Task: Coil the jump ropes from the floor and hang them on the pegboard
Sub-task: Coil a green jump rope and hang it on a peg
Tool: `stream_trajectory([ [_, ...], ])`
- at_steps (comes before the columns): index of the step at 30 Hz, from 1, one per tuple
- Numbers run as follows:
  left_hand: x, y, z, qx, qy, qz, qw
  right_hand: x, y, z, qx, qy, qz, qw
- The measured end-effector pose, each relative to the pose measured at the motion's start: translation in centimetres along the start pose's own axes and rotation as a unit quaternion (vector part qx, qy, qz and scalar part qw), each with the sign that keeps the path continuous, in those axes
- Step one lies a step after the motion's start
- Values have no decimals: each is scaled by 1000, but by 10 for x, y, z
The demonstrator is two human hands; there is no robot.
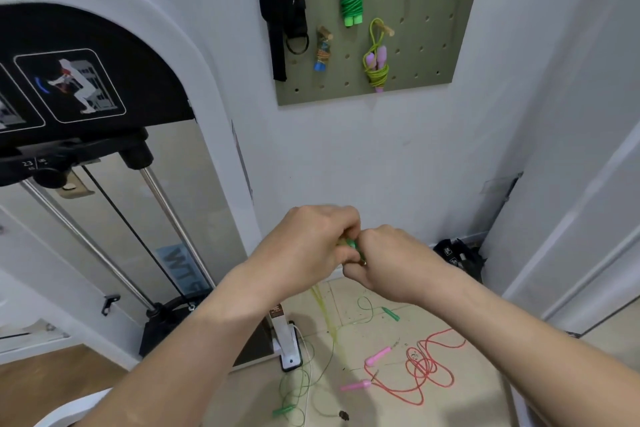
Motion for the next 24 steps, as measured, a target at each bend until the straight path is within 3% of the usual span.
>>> stream_trajectory([
  [3, -10, -4, 4, -43, -18, -1, 999, -14, -11, -7, -17, -53, -45, 997],
  [6, -17, -2, 4, -95, -54, -83, 990, -18, -25, -10, -20, -75, -41, 996],
  [12, -20, -23, 10, -22, -83, -197, 977, -18, -74, -17, 146, -91, -69, 983],
  [17, -20, -17, 10, -101, -129, -267, 950, -34, -75, -30, 177, -173, -90, 965],
  [19, -24, -11, 10, -151, -143, -327, 922, -42, -80, -37, 170, -195, -49, 965],
  [21, -23, -4, 9, -183, -147, -439, 867, -44, -89, -39, 166, -195, 56, 965],
  [24, -20, 8, 10, -147, -169, -578, 784, -36, -99, -38, 184, -167, 272, 930],
])
Point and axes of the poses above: each hand's wrist, its own z-axis towards the middle knuckle, its own y-axis out of the palm, x = y × z, the point moved 10 cm from there along z, towards the middle knuckle, and after that the axes turned 8 degrees about -y, right-handed, at the moved point
